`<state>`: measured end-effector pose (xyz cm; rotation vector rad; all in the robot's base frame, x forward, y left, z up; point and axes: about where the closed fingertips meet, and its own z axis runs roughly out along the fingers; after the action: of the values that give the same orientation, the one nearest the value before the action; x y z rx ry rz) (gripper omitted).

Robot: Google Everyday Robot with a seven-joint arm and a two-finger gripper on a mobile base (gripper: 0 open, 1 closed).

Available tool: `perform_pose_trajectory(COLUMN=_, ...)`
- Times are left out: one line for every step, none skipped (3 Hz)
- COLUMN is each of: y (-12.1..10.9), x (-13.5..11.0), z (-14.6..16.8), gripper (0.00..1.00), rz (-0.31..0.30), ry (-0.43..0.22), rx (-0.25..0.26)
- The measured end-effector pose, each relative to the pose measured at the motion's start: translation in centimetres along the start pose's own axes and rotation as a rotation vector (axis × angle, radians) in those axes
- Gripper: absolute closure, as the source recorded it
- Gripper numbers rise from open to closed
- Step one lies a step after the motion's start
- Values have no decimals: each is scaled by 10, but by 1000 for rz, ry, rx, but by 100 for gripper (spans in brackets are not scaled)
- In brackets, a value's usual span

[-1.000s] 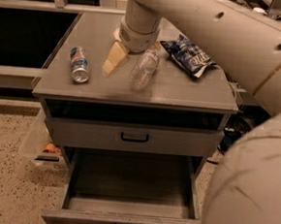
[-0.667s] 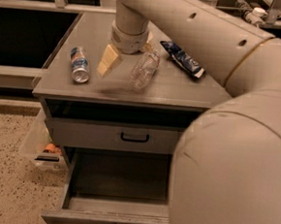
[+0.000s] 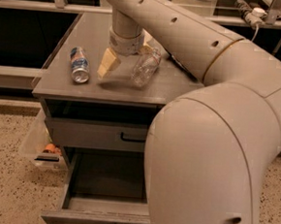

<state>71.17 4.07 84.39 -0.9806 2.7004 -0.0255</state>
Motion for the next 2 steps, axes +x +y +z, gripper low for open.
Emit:
perform_pose_trajectory(y=-17, x=2, z=-13, gripper=0, rz=33, ry=-26, rx=31)
perform_pose_trajectory(y=-39, x=4, z=-40, gripper=0, rz=83, ry=-93, rx=60)
